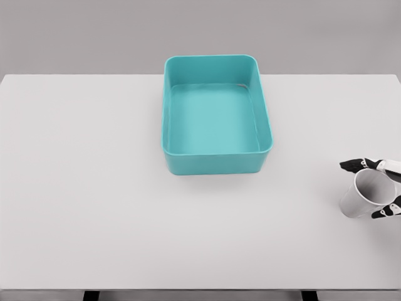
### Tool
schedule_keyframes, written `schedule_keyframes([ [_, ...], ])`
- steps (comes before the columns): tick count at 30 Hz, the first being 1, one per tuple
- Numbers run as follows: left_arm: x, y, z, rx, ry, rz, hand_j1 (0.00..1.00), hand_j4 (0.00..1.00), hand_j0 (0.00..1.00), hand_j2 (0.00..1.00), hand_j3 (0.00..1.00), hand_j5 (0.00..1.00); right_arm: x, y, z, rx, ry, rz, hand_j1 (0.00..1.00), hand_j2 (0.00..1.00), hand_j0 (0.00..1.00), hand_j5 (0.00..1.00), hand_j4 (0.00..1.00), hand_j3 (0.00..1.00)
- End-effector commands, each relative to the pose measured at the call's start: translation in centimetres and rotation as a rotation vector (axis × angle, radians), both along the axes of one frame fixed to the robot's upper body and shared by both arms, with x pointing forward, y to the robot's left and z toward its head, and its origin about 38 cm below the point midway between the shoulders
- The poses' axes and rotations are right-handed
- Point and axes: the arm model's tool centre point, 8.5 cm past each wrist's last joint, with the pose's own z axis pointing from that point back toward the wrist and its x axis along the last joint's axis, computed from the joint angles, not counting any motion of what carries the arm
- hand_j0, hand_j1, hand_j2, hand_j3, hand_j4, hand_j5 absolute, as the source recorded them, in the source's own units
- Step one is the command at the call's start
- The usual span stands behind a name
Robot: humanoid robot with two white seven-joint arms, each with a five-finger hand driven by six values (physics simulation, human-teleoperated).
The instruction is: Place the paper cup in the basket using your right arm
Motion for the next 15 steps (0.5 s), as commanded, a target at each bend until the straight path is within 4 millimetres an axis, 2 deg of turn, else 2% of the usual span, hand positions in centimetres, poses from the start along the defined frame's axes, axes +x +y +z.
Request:
schedule_keyframes([
  [1, 0.0, 0.0, 0.0, 0.0, 0.0, 0.001, 1.0, 1.0, 1.0, 1.0, 1.0, 1.0, -0.01, -0.06, 0.01, -0.003, 0.001, -0.002, 0.93, 0.93, 0.93, 0.93, 0.93, 0.93],
  [7, 0.0, 0.0, 0.0, 0.0, 0.0, 0.0, 1.0, 1.0, 1.0, 1.0, 1.0, 1.0, 0.04, -0.13, 0.07, -0.007, -0.001, -0.003, 0.86, 0.86, 0.86, 0.86, 0.86, 0.86],
  [15, 0.0, 0.0, 0.0, 0.0, 0.0, 0.0, 1.0, 1.0, 1.0, 1.0, 1.0, 1.0, 0.45, -0.13, 0.72, 0.001, -0.026, -0.007, 0.85, 0.85, 0.85, 0.85, 0.85, 0.85],
])
